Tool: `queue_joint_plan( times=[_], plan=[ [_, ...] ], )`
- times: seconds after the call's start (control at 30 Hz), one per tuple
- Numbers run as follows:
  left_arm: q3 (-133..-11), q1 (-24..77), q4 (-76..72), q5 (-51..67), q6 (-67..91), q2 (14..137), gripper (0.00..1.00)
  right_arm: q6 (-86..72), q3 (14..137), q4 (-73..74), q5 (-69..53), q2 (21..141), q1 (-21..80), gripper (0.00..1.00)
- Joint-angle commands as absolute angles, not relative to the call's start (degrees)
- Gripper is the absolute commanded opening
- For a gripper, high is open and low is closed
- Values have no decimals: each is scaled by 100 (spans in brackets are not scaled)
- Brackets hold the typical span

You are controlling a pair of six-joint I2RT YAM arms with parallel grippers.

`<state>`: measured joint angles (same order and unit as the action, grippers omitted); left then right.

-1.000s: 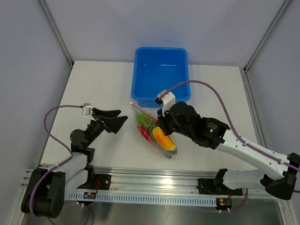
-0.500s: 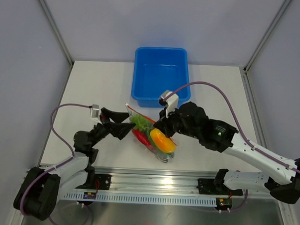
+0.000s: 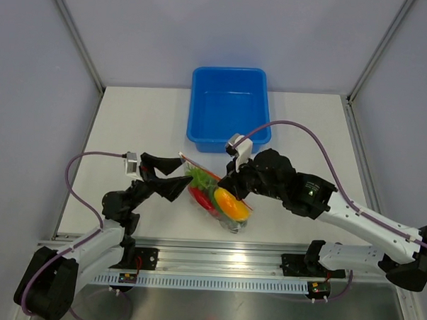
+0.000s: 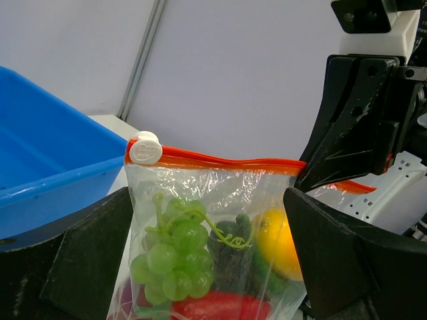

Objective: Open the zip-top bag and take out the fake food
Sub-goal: Pick up the zipper food storage bag at the center of the board.

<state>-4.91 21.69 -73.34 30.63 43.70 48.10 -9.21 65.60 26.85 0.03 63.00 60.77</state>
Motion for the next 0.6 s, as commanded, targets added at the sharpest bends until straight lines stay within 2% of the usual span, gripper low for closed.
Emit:
queue_joint_plan(
  times=[0.0,0.1,0.17,0.23,0.33,0.4,0.43,0.47,0.5,0.57],
  plan=[
    [-545,2215,-9545,2918,4157,4834,95,-1002,6566,2013,-158,5968,6047,0],
    [-501,2215,-9545,2865,4105,4816,92,-1011,6530,2013,-105,5880,6047,0],
    [-466,2224,-9545,2839,4043,4790,87,-1019,6513,2021,-79,5854,6038,0],
    [-440,2232,-9545,2813,4008,4764,76,-1020,6478,1987,-79,5792,6047,0],
    [-466,2250,-9545,2830,3999,4833,71,-1037,6451,1969,-61,5792,6047,0],
    [-510,2259,-9545,2848,4017,4895,71,-1037,6451,1960,-79,5818,6038,0],
    [-510,2259,-9545,2848,3999,4948,73,-1046,6451,1951,-88,5818,6038,0],
    [-501,2259,-9545,2839,3938,4974,81,-1037,6460,1960,-97,5827,6047,0],
    [-475,2259,-9545,2839,3877,4992,85,-1037,6460,1960,-105,5827,6047,0],
    [-448,2259,-9545,2813,3727,5010,85,-1046,6451,1960,-132,5818,6047,0]
  ],
)
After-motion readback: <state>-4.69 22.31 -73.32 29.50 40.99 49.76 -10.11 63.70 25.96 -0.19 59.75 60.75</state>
